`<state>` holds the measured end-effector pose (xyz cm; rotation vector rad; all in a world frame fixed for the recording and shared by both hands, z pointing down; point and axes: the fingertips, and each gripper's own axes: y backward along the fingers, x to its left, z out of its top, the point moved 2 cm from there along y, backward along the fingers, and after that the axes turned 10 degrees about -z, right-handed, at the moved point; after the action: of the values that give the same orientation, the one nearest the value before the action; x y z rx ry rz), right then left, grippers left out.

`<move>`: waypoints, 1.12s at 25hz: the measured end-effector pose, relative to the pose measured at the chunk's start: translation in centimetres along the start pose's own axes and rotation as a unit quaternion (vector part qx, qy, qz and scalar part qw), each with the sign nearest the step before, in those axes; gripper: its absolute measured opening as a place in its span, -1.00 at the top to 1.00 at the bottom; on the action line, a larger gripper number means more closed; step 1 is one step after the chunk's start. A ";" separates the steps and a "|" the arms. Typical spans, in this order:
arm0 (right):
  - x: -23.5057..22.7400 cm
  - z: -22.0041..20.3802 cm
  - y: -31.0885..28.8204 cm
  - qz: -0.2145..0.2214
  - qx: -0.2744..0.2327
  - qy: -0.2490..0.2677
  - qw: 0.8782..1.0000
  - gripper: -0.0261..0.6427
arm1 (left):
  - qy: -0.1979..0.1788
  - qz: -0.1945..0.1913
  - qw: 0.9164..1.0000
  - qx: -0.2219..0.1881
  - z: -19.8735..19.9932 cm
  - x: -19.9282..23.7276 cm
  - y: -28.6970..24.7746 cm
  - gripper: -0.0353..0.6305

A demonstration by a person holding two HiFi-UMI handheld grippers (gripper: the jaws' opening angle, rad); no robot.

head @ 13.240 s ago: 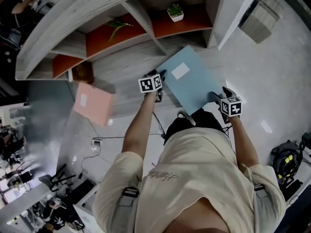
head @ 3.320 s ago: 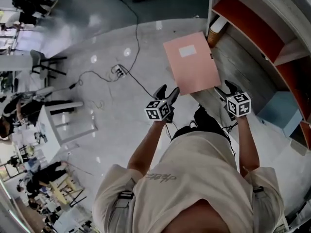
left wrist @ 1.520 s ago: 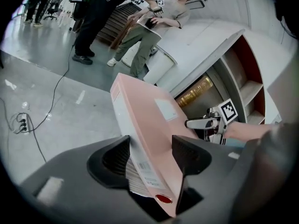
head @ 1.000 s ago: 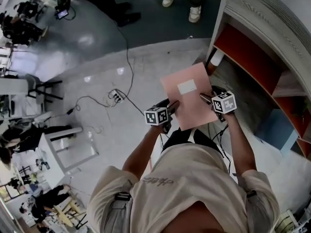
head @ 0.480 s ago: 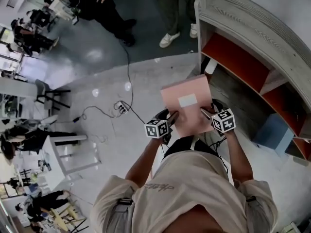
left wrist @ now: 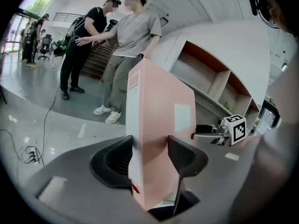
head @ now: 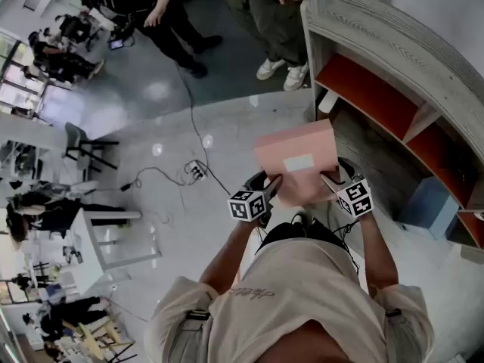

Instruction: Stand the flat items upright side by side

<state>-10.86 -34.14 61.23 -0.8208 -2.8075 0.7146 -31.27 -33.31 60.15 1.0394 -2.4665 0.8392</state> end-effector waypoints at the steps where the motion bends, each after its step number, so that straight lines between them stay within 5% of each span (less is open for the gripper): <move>1: -0.1 0.2 0.3 -0.005 -0.005 0.008 1.000 0.03 | -0.003 -0.005 1.000 -0.003 0.3 -0.2 0.0 0.18; 9: -0.3 -0.5 1.7 -0.061 0.004 0.099 0.993 0.20 | -0.067 -0.049 0.997 -0.005 1.9 -1.6 0.3 0.16; 20: -0.8 -2.9 3.7 -0.125 0.029 0.067 0.990 0.17 | -0.135 -0.114 0.984 0.002 0.2 -2.7 0.0 0.15; 24: -1.4 -3.1 4.6 -0.146 0.029 0.030 0.988 0.17 | -0.167 -0.133 0.977 0.014 -0.1 -2.6 -0.3 -0.05; 28: -1.1 -3.9 6.2 -0.165 0.032 -0.010 0.986 0.17 | -0.154 -0.167 0.974 0.019 0.0 -1.9 -0.4 -0.19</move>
<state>-5.99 -28.59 61.72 -0.3235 -2.8185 0.7543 -29.67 -32.53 59.39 1.6489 -2.4140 0.6589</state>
